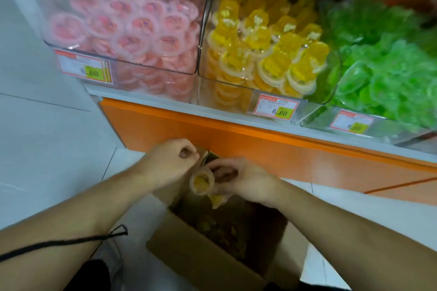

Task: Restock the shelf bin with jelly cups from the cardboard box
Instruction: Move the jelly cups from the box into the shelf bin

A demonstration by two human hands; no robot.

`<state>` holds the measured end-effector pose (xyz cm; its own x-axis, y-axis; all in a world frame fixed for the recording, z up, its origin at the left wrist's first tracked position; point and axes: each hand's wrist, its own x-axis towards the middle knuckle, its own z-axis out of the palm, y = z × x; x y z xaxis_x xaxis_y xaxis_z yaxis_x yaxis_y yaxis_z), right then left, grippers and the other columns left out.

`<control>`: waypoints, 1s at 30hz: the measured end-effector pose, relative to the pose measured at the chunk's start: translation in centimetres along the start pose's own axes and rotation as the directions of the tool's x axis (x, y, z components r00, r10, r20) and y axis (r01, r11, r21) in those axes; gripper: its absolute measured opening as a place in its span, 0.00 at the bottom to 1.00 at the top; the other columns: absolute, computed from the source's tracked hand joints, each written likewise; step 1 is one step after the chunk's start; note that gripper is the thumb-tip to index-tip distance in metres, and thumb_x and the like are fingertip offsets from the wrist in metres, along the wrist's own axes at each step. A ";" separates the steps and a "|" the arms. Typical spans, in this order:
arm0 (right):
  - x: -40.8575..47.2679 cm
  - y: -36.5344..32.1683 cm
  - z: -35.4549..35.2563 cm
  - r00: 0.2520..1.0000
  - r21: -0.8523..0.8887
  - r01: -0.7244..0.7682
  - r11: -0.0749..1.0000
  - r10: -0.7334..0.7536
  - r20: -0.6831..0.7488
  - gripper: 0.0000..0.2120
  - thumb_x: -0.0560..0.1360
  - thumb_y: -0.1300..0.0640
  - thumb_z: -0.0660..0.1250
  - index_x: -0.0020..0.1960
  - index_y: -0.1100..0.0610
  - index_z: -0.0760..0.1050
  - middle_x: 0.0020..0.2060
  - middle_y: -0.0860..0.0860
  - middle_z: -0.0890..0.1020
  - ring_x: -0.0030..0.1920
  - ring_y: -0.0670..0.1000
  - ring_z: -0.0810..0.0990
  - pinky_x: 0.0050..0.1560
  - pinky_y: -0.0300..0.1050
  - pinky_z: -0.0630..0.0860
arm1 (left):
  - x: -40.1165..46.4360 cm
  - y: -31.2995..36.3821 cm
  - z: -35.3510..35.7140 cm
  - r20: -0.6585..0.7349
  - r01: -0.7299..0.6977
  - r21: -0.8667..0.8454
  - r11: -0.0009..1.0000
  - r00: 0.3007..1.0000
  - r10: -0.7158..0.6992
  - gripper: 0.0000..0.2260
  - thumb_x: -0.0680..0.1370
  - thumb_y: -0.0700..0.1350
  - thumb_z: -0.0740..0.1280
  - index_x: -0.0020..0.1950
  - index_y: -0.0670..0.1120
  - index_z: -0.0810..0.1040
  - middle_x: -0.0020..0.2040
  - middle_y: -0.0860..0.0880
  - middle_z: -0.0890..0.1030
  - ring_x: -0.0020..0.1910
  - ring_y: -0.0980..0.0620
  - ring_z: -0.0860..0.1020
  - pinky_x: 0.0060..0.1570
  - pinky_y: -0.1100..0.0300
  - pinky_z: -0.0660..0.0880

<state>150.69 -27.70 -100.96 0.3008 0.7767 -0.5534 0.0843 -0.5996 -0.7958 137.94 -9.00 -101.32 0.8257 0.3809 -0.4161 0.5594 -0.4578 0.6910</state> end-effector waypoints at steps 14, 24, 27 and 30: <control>-11.5 -11.4 -3.3 0.919 0.497 0.347 0.795 -0.182 -0.351 0.05 0.77 0.64 0.73 0.53 0.62 0.82 0.47 0.61 0.84 0.50 0.58 0.84 0.57 0.53 0.81 | -9.3 12.5 -6.9 0.070 0.045 -0.720 0.692 0.998 0.007 0.16 0.76 0.42 0.77 0.62 0.42 0.80 0.54 0.40 0.87 0.50 0.41 0.87 0.55 0.43 0.83; -10.5 -13.3 -5.1 0.773 0.284 0.506 0.814 -0.282 -0.568 0.11 0.78 0.65 0.73 0.59 0.56 0.82 0.48 0.57 0.85 0.37 0.58 0.82 0.35 0.50 0.78 | -8.0 15.0 -8.3 -0.096 -0.125 -0.750 0.650 0.992 0.081 0.08 0.78 0.39 0.74 0.53 0.49 0.88 0.52 0.42 0.87 0.47 0.41 0.88 0.48 0.47 0.85; -10.1 -13.9 -5.3 0.746 0.215 0.514 0.831 -0.309 -0.589 0.09 0.79 0.63 0.73 0.58 0.55 0.81 0.43 0.56 0.84 0.36 0.60 0.83 0.33 0.52 0.77 | -7.3 15.4 -8.3 -0.062 -0.126 -0.771 0.624 0.990 0.124 0.12 0.70 0.46 0.78 0.53 0.46 0.88 0.53 0.40 0.87 0.48 0.38 0.87 0.46 0.49 0.84; -9.9 -14.3 -5.4 0.736 0.142 0.504 0.852 -0.337 -0.587 0.10 0.78 0.63 0.74 0.58 0.53 0.82 0.46 0.54 0.83 0.36 0.58 0.84 0.35 0.50 0.80 | -6.7 15.6 -8.7 -0.075 -0.146 -0.750 0.645 0.988 0.136 0.14 0.66 0.46 0.79 0.50 0.45 0.88 0.50 0.40 0.87 0.46 0.38 0.87 0.41 0.54 0.84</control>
<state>151.65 -27.89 -82.76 0.7509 0.6604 0.0053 0.0881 -0.0922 -0.9918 140.50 -11.68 -82.59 0.8865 0.3742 -0.2723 0.1856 0.2515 0.9499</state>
